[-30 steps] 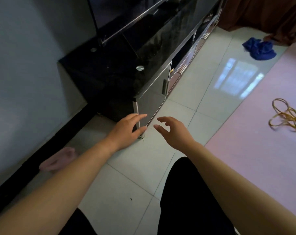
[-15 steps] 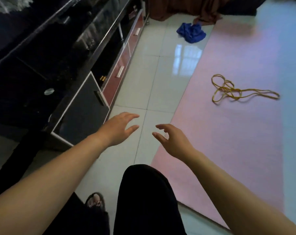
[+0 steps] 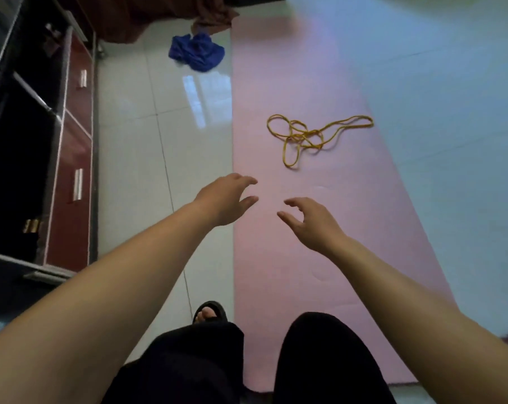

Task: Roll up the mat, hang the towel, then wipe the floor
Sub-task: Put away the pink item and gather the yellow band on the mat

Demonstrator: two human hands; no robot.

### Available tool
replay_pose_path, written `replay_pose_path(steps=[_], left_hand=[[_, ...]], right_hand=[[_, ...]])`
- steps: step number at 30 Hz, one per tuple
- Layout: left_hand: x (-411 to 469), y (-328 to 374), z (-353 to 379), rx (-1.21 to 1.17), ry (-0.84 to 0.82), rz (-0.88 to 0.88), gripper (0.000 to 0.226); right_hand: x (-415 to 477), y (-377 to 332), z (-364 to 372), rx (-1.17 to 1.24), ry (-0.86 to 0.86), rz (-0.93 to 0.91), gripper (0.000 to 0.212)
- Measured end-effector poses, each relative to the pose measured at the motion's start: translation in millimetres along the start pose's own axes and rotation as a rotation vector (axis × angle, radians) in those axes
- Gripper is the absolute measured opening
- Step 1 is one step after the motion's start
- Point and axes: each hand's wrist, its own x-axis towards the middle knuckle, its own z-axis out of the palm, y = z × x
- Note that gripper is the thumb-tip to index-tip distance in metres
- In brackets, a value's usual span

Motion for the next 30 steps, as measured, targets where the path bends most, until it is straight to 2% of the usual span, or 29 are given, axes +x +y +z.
replay_pose_path(steps=[6, 13, 16, 25, 30], left_hand=[[79.3, -34.1, 52.8, 0.018, -0.071, 0.097, 0.047], [156.3, -86.9, 107.7, 0.024, -0.154, 0.116, 0.048], [183.1, -102.4, 128.8, 0.056, -0.167, 0.120, 0.049], [275.9, -109.1, 188.5, 0.102, 0.004, 0.182, 0.049], [333.0, -99.2, 215.8, 0.048, 0.035, 0.096, 0.050]], right_hand=[[70.3, 33.3, 35.1, -0.017, 0.027, 0.093, 0.047], [141.4, 87.4, 88.4, -0.065, 0.069, 0.260, 0.048], [170.0, 107.2, 111.2, -0.096, 0.063, 0.276, 0.050], [244.7, 163.7, 149.1, -0.290, 0.084, 0.274, 0.062], [267.7, 198.2, 162.9, -0.397, 0.012, 0.356, 0.069]])
